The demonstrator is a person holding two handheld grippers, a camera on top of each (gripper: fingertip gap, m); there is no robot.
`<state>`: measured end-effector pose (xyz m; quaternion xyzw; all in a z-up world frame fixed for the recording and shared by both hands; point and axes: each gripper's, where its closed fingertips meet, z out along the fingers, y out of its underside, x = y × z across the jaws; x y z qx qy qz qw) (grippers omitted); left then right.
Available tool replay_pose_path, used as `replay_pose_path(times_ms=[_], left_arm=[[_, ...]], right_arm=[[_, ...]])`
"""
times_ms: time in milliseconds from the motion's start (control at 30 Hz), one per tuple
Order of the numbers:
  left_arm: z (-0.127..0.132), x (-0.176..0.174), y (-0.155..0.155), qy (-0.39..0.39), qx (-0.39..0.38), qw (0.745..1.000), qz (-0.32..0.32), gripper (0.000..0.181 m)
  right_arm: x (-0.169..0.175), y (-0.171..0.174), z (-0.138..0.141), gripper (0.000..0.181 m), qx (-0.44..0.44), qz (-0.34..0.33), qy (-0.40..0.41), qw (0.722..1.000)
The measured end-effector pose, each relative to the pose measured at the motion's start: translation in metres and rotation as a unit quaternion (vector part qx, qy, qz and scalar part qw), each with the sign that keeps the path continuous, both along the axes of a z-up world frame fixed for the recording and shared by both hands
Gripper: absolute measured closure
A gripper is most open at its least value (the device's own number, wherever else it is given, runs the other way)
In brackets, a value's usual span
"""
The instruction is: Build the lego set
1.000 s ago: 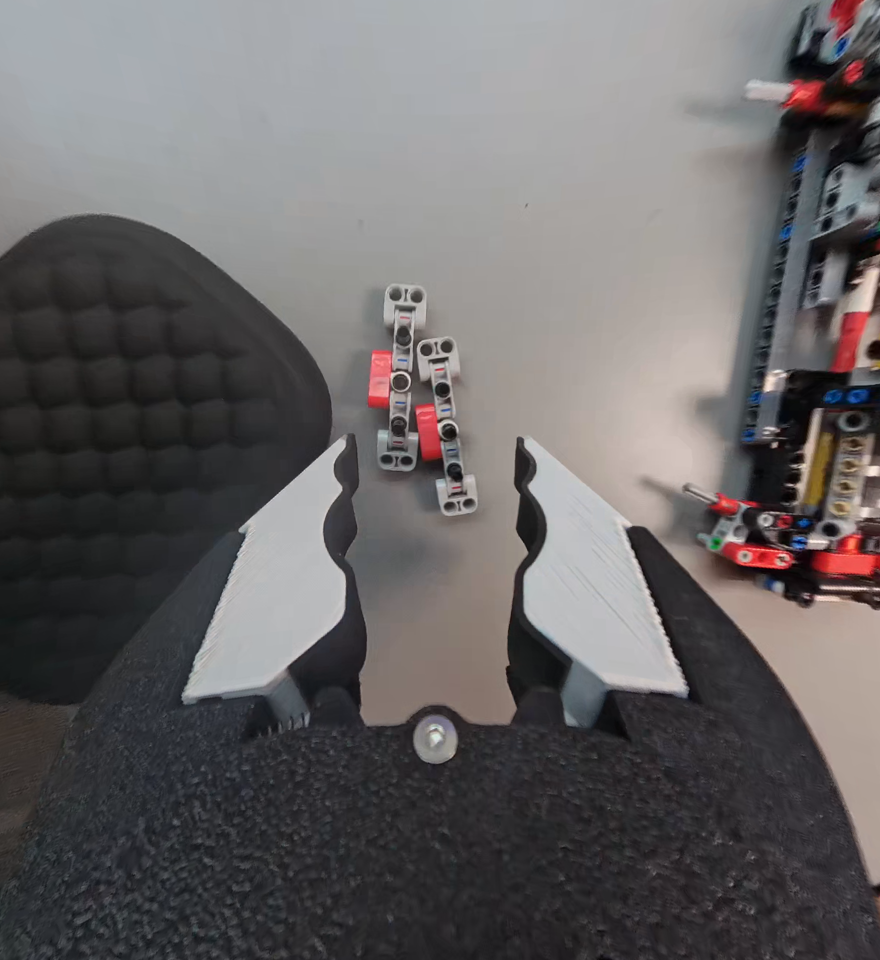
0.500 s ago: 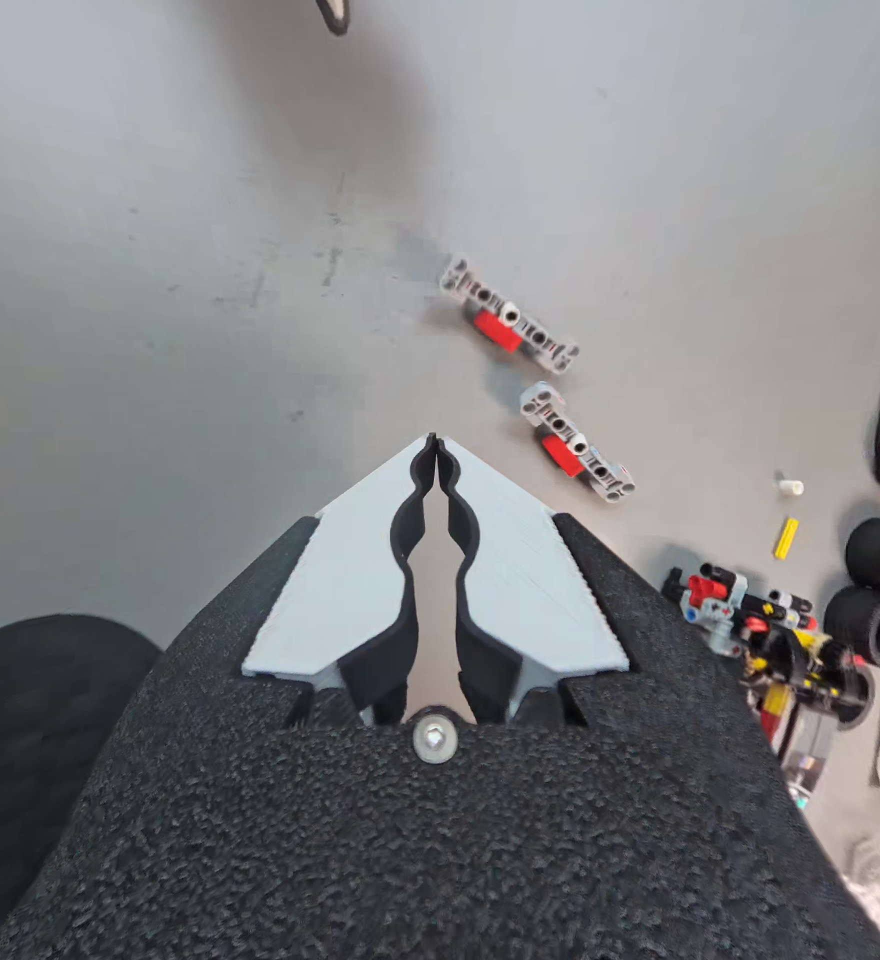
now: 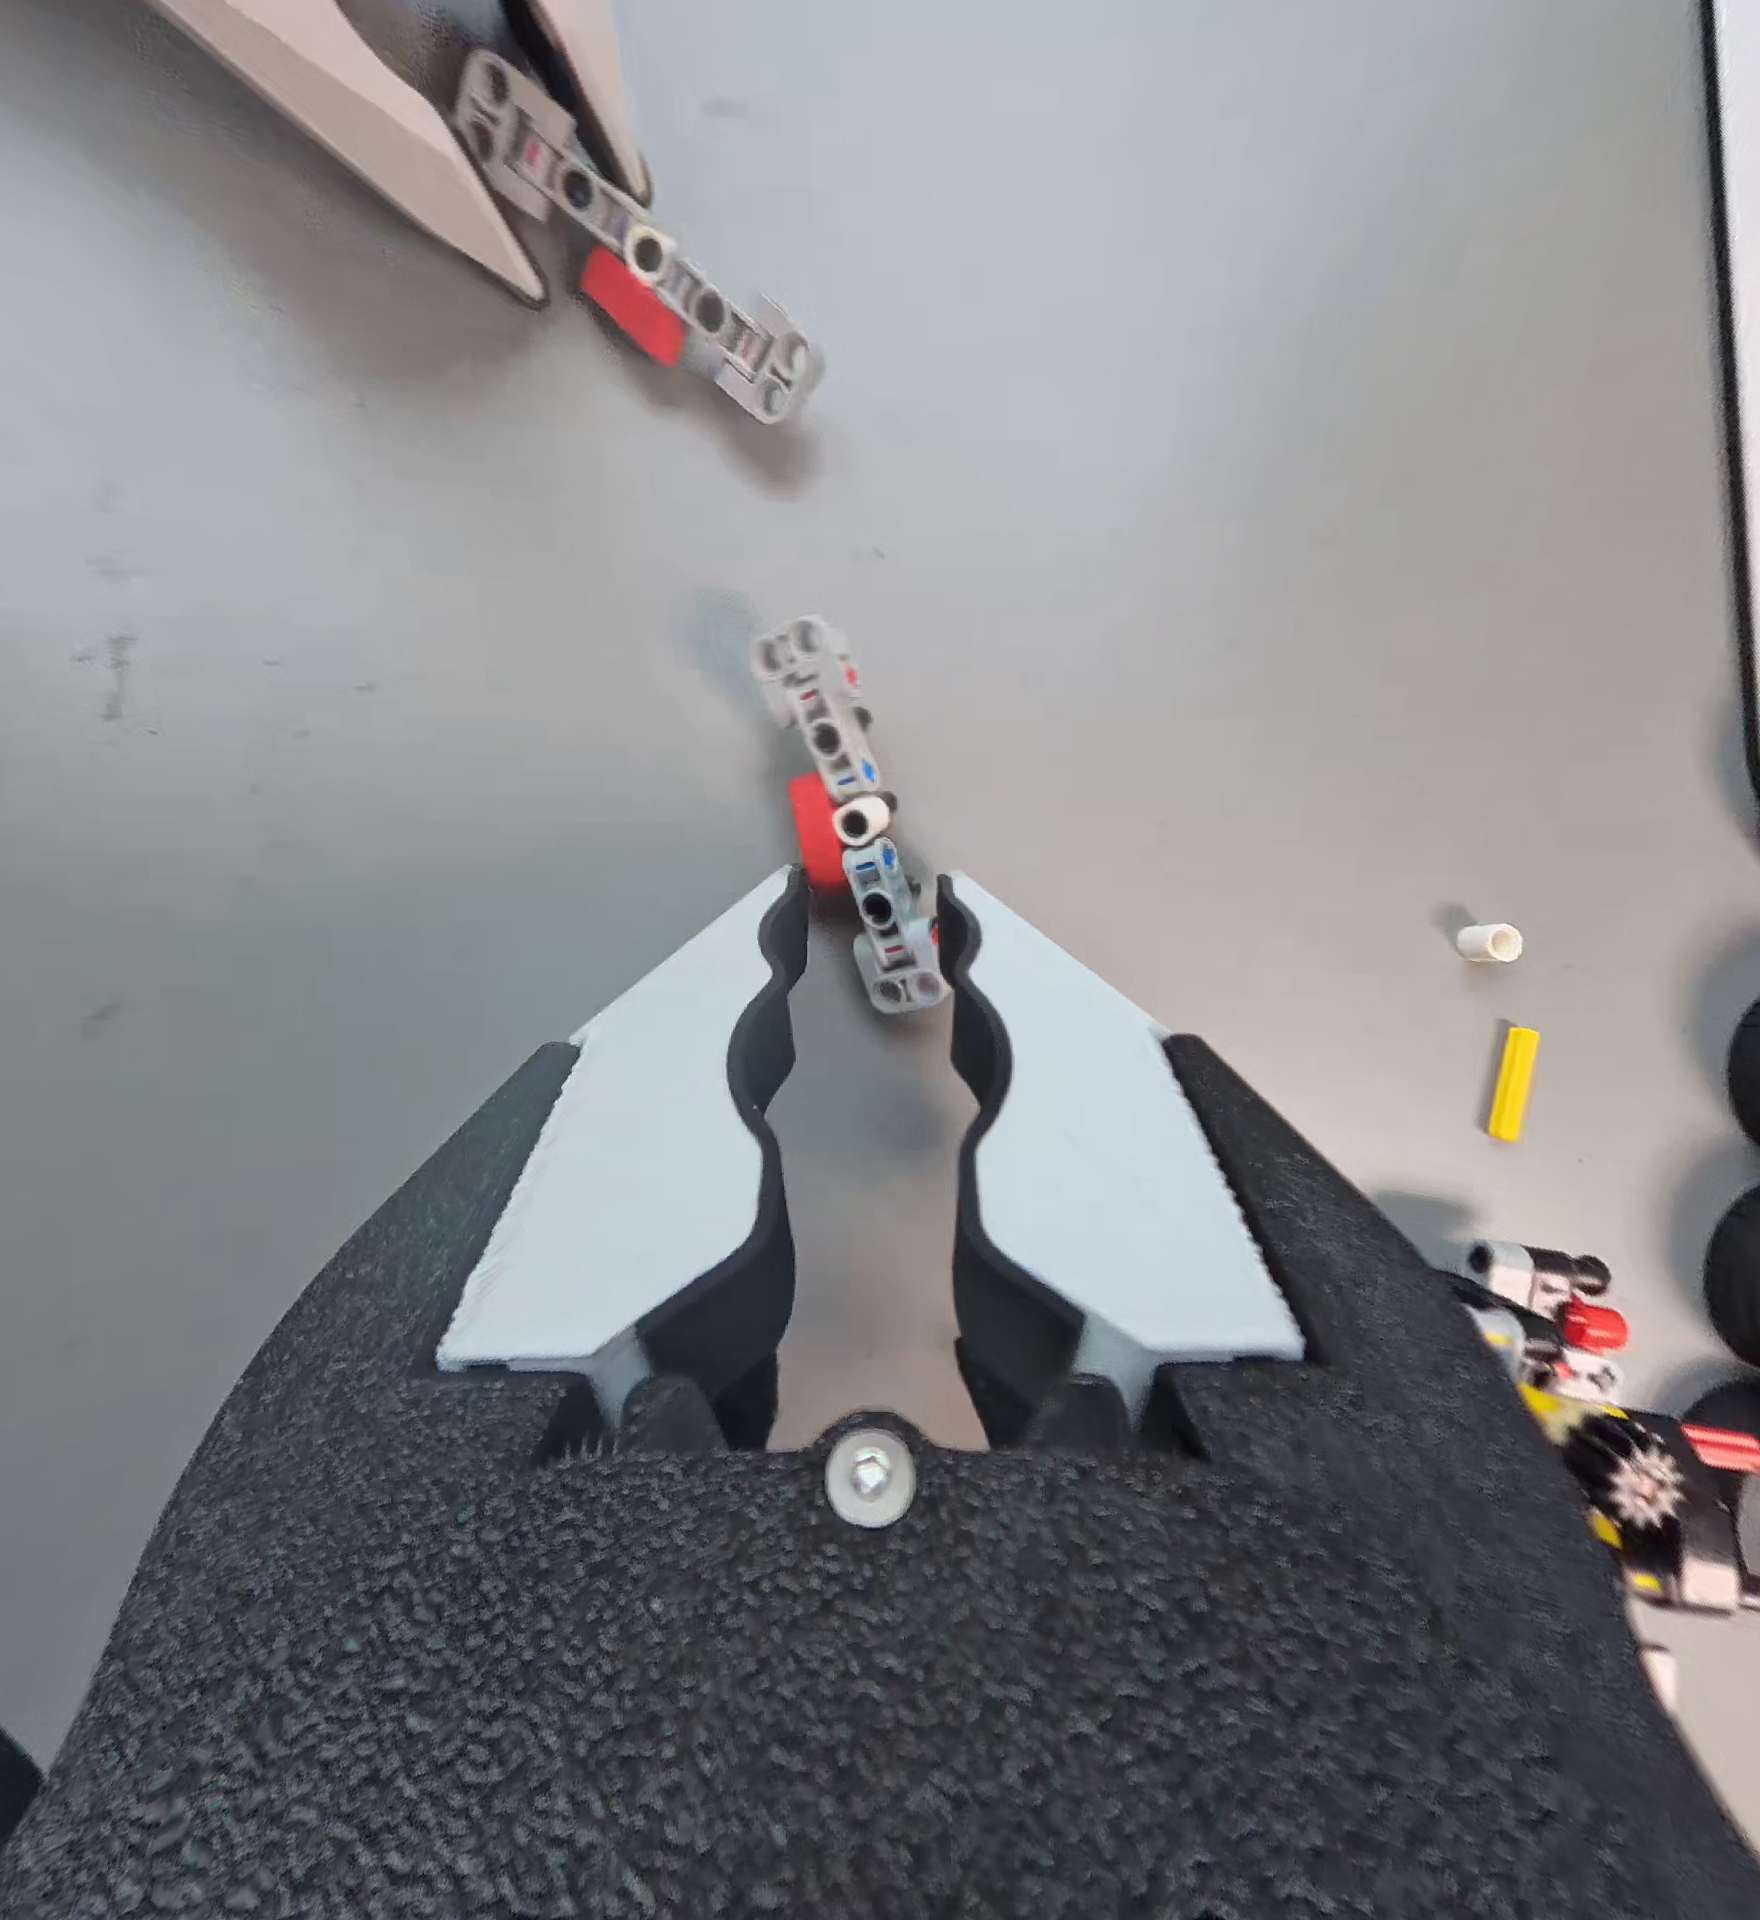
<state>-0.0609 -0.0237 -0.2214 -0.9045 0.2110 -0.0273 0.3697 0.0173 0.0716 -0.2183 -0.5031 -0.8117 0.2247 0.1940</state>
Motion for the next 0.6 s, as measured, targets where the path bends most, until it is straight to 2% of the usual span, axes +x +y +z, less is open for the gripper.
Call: replay_pose_path(times_ms=[133, 200, 267, 367, 467, 533, 600], left_arm=[[0.006, 0.003, -0.012, -0.011, -0.011, 0.996, -0.085, 0.162], [0.014, 0.006, -0.021, -0.042, -0.008, 0.991, -0.124, 0.162], [0.017, 0.007, -0.027, -0.064, -0.006, 0.987, -0.146, 0.162], [0.008, -0.003, -0.024, -0.037, -0.004, 0.991, -0.132, 0.162], [0.004, 0.001, -0.025, -0.043, -0.001, 0.99, -0.136, 0.162], [0.001, 0.0, -0.024, -0.033, 0.002, 0.991, -0.133, 0.162], [0.005, -0.002, -0.02, -0.033, 0.019, 0.991, -0.129, 0.162]], right_arm=[[0.001, -0.048, 0.017, 0.166, -0.05, 0.06, 0.03, 0.996], [0.004, -0.069, 0.027, 0.166, -0.052, 0.082, 0.044, 0.994], [0.006, -0.078, 0.024, 0.166, -0.04, 0.086, 0.04, 0.995], [0.01, -0.07, -0.002, 0.166, -0.008, 0.073, 0.013, 0.997], [0.008, -0.069, -0.002, 0.166, -0.03, 0.057, 0.026, 0.998], [0.003, -0.062, 0.01, 0.167, -0.022, 0.049, 0.063, 0.997], [-0.012, -0.031, 0.043, 0.167, 0.014, 0.002, 0.134, 0.991]])
